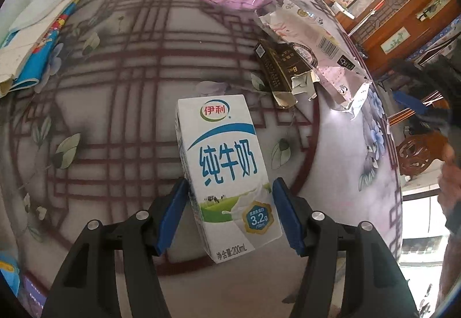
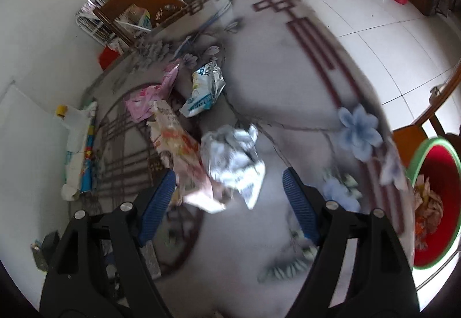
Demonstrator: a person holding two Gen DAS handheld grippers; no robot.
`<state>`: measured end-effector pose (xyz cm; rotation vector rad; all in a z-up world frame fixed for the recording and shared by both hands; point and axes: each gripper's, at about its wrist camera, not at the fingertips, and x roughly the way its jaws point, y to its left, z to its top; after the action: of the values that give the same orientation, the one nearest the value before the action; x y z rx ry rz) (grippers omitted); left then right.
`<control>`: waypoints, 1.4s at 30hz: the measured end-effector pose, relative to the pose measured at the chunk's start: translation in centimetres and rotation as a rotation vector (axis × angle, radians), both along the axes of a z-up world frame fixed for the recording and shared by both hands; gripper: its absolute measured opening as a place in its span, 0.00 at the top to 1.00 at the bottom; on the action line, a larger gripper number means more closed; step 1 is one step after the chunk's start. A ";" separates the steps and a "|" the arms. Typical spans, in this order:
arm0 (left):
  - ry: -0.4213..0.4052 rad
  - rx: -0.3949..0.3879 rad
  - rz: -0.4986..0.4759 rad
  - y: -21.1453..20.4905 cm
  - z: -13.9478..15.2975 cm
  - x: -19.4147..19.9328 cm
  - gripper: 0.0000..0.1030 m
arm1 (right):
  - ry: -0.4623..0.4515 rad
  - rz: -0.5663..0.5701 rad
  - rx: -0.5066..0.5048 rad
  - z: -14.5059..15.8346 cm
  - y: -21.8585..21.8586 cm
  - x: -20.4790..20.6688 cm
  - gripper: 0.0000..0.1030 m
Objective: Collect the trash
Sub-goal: 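Grasp the Pocky strawberry snack wrapper with the right tool while the left tool holds the carton, then carry the milk carton and Pocky wrapper over to the red bucket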
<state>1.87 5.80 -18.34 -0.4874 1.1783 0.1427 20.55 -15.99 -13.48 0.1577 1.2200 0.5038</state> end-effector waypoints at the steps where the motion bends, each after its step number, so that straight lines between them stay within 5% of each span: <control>1: 0.000 -0.001 -0.006 0.0 -0.1 0.1 0.44 | 0.009 -0.004 -0.015 -0.3 0.7 0.6 0.27; 5: -0.001 -0.023 -0.014 0.3 -0.4 0.6 0.43 | -0.005 0.024 -0.022 -0.1 3.4 1.5 0.27; 14: -0.005 -0.059 0.011 0.6 -0.9 0.6 0.42 | -0.133 0.304 -0.215 -1.5 12.3 0.7 0.27; 16: -0.006 -0.063 0.015 0.6 -1.0 0.5 0.42 | -0.111 0.361 -0.260 -3.0 13.6 0.5 0.50; 18: -0.006 -0.063 0.016 0.6 -1.0 0.6 0.42 | -0.084 0.393 -0.285 -4.1 14.2 0.3 0.63; 20: -0.006 -0.065 0.019 0.7 -1.0 0.6 0.42 | -0.104 0.394 -0.271 -3.6 13.8 0.1 0.76; 31: -0.057 -0.056 0.018 0.5 0.6 0.7 0.44 | -0.160 0.355 -0.102 3.0 8.5 -5.0 0.76; 42: -0.187 0.044 -0.022 -0.9 5.4 0.5 0.45 | -0.154 0.183 -0.023 4.9 1.1 -10.3 0.76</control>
<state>2.33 4.90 -12.95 -0.4397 0.9948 0.1015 10.30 -14.92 -8.58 -0.0121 1.0943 0.6488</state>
